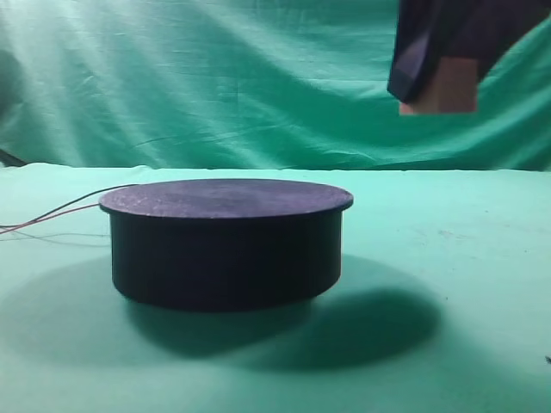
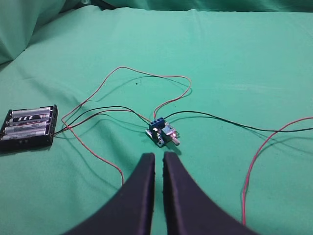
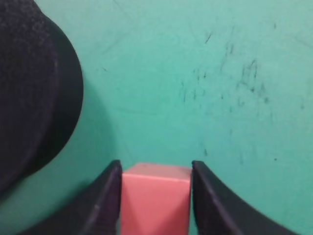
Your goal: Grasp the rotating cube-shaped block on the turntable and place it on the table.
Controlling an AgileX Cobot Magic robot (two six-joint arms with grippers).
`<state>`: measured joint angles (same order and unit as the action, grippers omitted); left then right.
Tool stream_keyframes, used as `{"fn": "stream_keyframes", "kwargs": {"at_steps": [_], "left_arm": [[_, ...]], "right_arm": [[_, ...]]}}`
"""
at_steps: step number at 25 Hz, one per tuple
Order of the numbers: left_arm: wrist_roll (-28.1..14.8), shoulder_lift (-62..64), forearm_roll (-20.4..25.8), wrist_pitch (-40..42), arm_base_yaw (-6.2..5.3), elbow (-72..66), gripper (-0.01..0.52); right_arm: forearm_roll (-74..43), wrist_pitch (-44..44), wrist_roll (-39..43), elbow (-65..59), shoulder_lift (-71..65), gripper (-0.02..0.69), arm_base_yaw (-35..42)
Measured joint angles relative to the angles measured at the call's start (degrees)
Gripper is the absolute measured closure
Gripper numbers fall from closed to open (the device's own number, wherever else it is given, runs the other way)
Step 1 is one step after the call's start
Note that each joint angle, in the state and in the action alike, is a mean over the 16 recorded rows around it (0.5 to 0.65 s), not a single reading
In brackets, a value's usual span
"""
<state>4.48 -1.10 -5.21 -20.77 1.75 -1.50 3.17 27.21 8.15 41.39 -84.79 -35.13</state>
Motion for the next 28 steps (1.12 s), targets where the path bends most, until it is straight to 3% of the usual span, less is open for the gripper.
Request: {"fn": "stream_keyframes", "kwargs": {"at_steps": [4, 7, 11, 20, 28], "left_arm": [[0.0, 0.0, 0.0, 0.0, 0.0, 0.0, 0.514], [0.0, 0.0, 0.0, 0.0, 0.0, 0.0, 0.514], [0.0, 0.0, 0.0, 0.0, 0.0, 0.0, 0.514], [0.0, 0.0, 0.0, 0.0, 0.0, 0.0, 0.514], [0.0, 0.0, 0.0, 0.0, 0.0, 0.0, 0.514]], "right_arm": [[1.2, -1.0, 0.4, -1.6, 0.1, 0.312, 0.0], [1.8, 0.0, 0.6, -1.7, 1.7, 0.328, 0.0], [1.8, 2.9, 1.1, -1.7, 6.2, 0.394, 0.0], [-0.7, 11.4, 2.8, -1.9, 20.8, 0.63, 0.0], [-3.2, 15.4, 2.1, -2.1, 28.1, 0.665, 0.0]]}}
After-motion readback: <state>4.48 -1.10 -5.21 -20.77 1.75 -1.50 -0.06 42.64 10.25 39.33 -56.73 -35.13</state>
